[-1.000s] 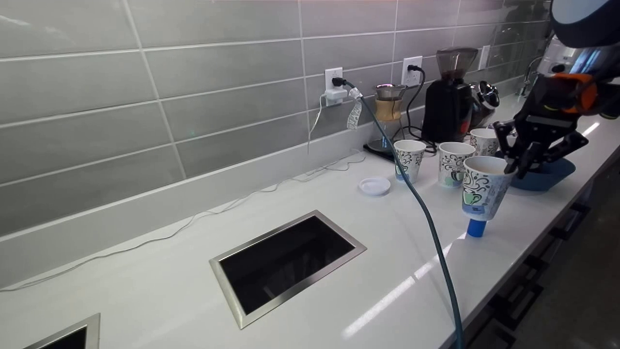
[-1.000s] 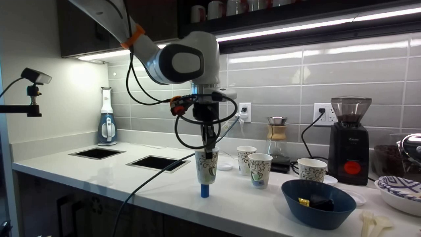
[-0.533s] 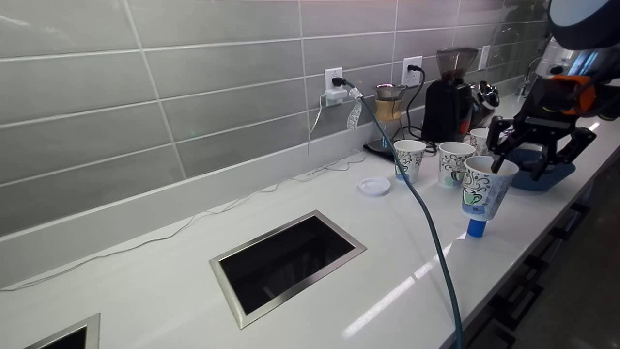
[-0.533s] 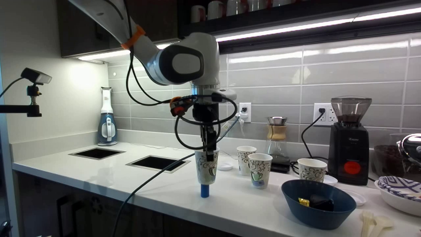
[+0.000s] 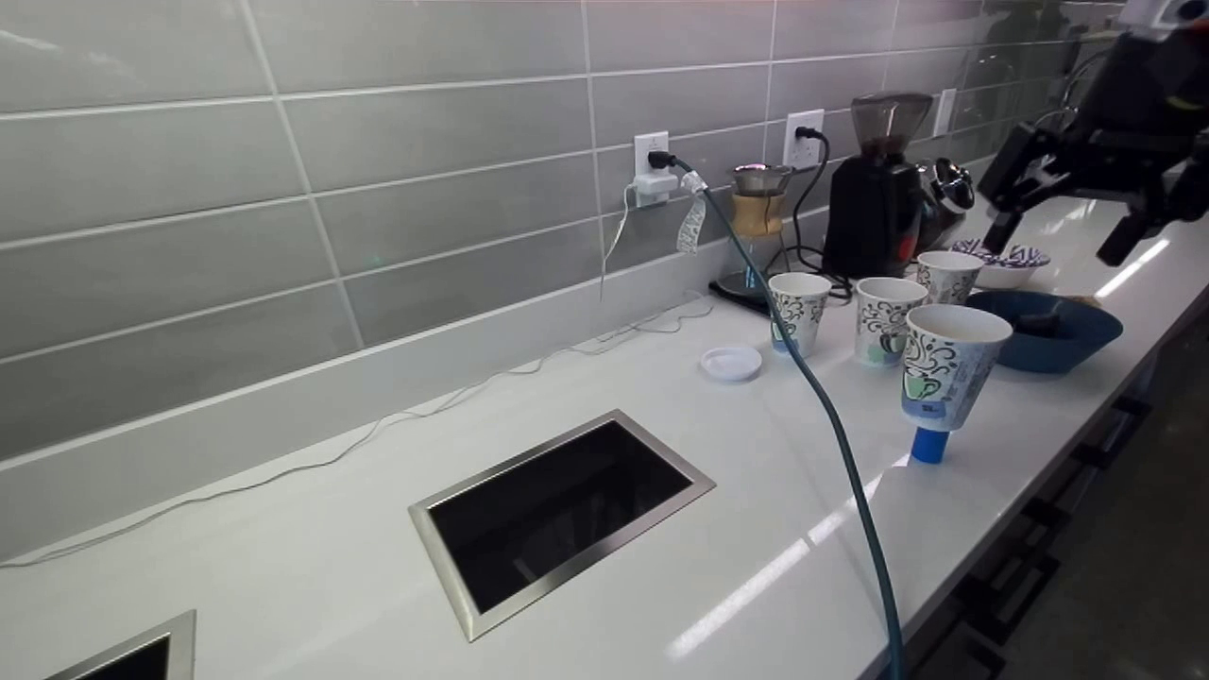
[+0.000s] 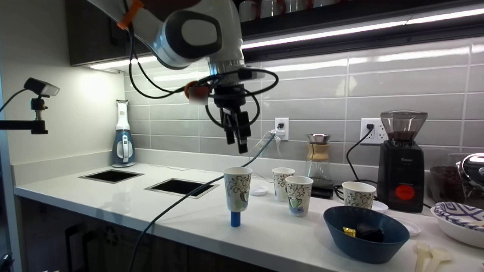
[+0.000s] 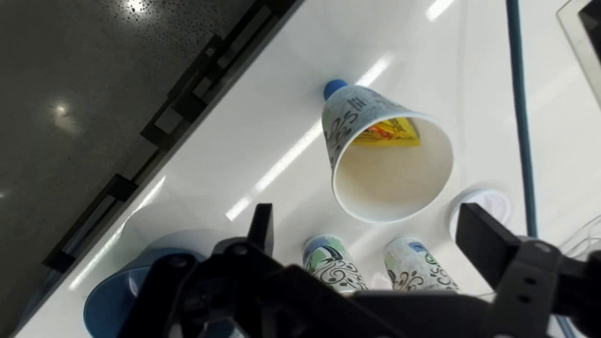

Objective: Pick up the coffee cup on the left and put it on top of the blue block.

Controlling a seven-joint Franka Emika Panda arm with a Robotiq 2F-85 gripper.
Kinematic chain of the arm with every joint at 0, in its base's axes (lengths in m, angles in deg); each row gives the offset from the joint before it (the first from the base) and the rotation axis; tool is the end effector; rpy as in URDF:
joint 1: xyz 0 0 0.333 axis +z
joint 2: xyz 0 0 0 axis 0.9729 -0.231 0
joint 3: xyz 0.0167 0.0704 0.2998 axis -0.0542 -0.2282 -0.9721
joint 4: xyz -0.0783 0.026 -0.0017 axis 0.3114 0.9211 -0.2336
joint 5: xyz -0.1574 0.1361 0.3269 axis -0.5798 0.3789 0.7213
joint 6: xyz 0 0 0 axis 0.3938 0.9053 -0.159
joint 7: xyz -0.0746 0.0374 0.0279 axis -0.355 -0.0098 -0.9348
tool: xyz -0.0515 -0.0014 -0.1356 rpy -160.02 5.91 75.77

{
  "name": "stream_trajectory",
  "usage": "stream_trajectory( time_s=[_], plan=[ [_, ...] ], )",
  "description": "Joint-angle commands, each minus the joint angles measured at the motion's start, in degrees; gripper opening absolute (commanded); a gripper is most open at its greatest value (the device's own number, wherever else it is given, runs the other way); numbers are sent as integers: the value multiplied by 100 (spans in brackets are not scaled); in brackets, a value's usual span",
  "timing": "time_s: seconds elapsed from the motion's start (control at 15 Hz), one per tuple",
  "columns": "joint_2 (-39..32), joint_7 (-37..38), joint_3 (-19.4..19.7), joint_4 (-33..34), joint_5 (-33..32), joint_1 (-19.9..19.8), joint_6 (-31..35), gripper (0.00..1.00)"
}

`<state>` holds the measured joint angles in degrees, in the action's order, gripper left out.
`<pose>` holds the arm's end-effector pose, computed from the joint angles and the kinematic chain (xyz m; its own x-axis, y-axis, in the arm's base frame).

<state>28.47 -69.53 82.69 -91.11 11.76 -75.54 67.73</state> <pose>0.4914 0.0334 0.4309 0.9622 -0.1885 0.1967 -0.1690 -0.9793 -0.1117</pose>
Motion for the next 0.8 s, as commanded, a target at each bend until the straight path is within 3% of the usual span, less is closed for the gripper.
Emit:
stream_trajectory(
  time_s=[0.0, 0.2, 0.27, 0.33, 0.73],
  plan=[
    [1140, -1267, 298, -78, -86, 11, -1394, 100],
    [1621, -2353, 650, 125, -390, -74, -2550, 100],
    [1789, -2434, 630, 31, -702, -174, -2102, 100],
    [1526, -2055, 589, 107, -344, -71, -2196, 100],
    [1761, -2354, 675, 81, -602, -134, -2183, 100]
  ],
)
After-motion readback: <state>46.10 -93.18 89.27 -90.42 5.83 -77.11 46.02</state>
